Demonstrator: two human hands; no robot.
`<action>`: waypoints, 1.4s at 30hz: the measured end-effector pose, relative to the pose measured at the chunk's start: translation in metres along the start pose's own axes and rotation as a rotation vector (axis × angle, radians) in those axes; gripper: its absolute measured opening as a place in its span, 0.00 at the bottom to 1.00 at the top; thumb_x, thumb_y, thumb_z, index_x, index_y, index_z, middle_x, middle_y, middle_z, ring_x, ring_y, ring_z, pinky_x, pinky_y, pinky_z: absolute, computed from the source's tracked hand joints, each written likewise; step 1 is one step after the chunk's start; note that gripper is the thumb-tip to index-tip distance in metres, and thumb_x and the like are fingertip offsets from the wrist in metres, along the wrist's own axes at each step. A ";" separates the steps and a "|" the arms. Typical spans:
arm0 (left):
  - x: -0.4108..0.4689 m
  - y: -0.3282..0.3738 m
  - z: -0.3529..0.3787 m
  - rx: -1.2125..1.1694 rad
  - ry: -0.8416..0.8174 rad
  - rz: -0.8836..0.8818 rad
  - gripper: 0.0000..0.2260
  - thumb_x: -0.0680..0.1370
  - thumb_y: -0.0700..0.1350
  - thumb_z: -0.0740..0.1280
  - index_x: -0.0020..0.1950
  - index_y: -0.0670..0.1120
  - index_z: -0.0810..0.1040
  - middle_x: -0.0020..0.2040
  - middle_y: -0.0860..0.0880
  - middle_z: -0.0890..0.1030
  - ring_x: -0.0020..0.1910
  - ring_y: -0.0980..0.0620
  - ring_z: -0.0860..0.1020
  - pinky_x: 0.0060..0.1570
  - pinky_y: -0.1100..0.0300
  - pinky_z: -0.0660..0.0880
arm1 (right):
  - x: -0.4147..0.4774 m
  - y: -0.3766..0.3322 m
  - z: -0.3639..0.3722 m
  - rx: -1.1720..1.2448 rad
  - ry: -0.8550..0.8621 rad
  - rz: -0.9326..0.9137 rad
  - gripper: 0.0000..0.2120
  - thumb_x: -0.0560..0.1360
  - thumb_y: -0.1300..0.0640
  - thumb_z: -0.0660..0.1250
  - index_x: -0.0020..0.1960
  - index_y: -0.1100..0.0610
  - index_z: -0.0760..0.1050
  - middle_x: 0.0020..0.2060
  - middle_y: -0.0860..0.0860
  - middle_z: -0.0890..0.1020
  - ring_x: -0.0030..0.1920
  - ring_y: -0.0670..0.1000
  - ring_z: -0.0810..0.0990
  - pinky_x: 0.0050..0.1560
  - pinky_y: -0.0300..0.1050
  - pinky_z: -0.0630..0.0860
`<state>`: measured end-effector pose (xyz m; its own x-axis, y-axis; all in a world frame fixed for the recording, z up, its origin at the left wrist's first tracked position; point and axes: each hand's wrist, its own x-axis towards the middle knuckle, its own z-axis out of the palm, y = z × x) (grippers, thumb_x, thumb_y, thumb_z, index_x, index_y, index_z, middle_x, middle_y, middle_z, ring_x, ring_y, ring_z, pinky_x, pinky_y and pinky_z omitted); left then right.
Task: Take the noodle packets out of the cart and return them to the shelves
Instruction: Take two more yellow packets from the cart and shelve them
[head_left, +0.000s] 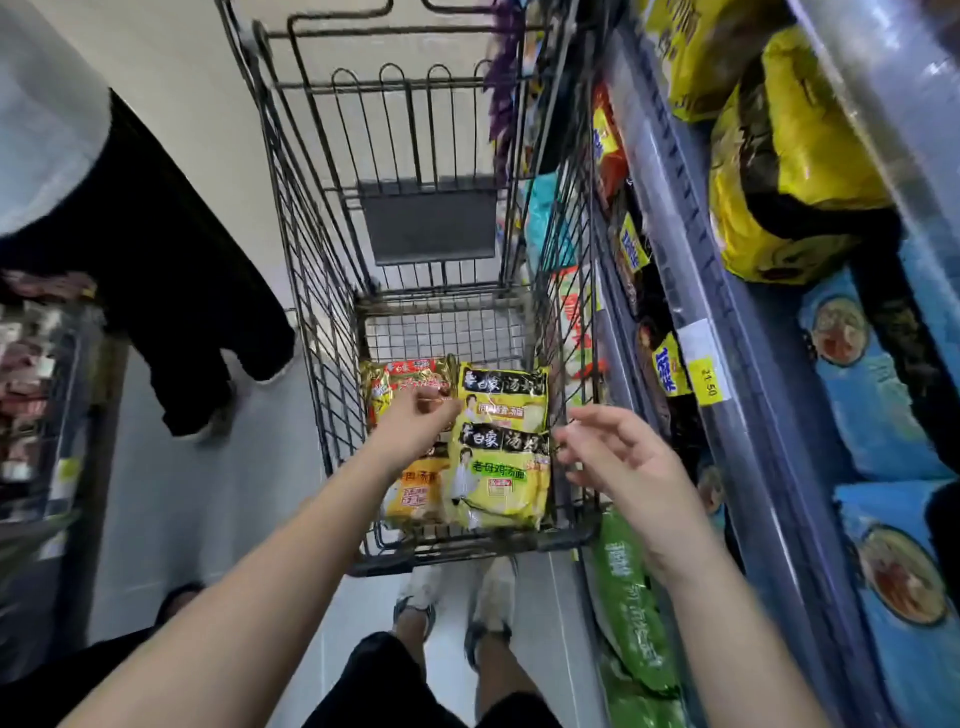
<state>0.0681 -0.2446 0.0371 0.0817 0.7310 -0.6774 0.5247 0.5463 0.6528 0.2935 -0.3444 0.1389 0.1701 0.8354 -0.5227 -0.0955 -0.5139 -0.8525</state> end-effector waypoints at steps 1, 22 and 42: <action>0.016 -0.002 0.005 -0.003 0.003 -0.018 0.21 0.80 0.58 0.68 0.65 0.47 0.71 0.58 0.49 0.79 0.57 0.49 0.79 0.55 0.54 0.77 | 0.007 0.002 0.001 0.001 -0.001 0.006 0.11 0.76 0.56 0.73 0.58 0.52 0.82 0.52 0.54 0.87 0.49 0.48 0.86 0.53 0.45 0.84; 0.172 -0.034 0.072 0.137 -0.118 -0.381 0.44 0.72 0.59 0.76 0.80 0.45 0.59 0.77 0.37 0.69 0.75 0.33 0.68 0.73 0.35 0.66 | 0.072 0.034 0.000 -0.082 0.007 0.183 0.26 0.62 0.41 0.74 0.59 0.49 0.81 0.51 0.47 0.88 0.53 0.48 0.86 0.55 0.47 0.82; 0.172 -0.023 0.069 -0.018 -0.080 -0.271 0.27 0.75 0.44 0.77 0.69 0.44 0.67 0.55 0.48 0.76 0.43 0.54 0.80 0.48 0.60 0.77 | 0.111 0.014 0.002 -0.138 -0.024 0.148 0.19 0.68 0.47 0.75 0.58 0.47 0.81 0.50 0.46 0.87 0.52 0.48 0.86 0.56 0.47 0.84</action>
<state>0.1287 -0.1599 -0.1181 0.0070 0.5230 -0.8523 0.5216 0.7253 0.4493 0.3095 -0.2586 0.0695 0.1409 0.7523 -0.6436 0.0181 -0.6520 -0.7580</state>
